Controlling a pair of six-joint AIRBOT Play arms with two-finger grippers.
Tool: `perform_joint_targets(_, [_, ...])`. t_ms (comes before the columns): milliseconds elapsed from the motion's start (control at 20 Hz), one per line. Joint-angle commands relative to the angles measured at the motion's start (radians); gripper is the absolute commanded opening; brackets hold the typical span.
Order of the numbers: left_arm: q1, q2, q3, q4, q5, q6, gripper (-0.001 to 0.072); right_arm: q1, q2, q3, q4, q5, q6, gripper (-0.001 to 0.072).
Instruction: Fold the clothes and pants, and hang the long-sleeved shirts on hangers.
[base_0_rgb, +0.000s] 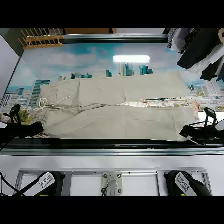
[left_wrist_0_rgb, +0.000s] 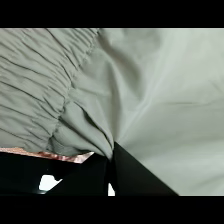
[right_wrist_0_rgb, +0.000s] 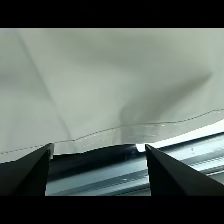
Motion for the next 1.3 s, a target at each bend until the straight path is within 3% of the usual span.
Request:
perform_joint_targets(0, [0.001,0.000,-0.002,0.001,-0.006,0.002,0.0008,0.000,0.000,0.176,0.002,0.123,0.101,0.0620])
perform_joint_targets(250, [0.001,0.000,-0.002,0.001,-0.001,0.002,0.0008,0.003,-0.134,0.398,0.154,-0.055,0.183,0.0607])
perform_joint_targets(400, [0.001,0.000,-0.002,0.000,0.017,0.002,0.0008,0.003,-0.361,0.489,0.263,-0.211,0.205,0.0606])
perform_joint_targets(550, [0.001,0.000,-0.002,-0.002,0.020,0.002,0.0008,0.021,-0.594,0.595,0.382,-0.280,0.204,0.0606])
perform_joint_targets(750, [0.001,0.000,-0.002,-0.002,0.020,0.002,0.0008,0.085,-0.803,0.712,0.408,-0.338,0.204,0.0605])
perform_joint_targets(1050, [0.001,0.000,-0.002,-0.002,0.021,0.002,0.0008,0.178,-0.879,0.746,0.421,-0.505,0.207,0.0584])
perform_joint_targets(1100, [0.001,0.000,-0.002,-0.002,0.021,0.002,0.0008,0.183,-0.882,0.746,0.422,-0.510,0.207,0.0513])
perform_joint_targets(1150, [0.001,0.000,-0.002,-0.001,0.021,0.002,0.0008,0.183,-0.882,0.746,0.422,-0.512,0.207,0.0398])
perform_joint_targets(1250, [0.001,0.000,-0.002,-0.001,0.019,0.002,0.0008,0.182,-0.867,0.746,0.417,-0.504,0.197,0.0049])
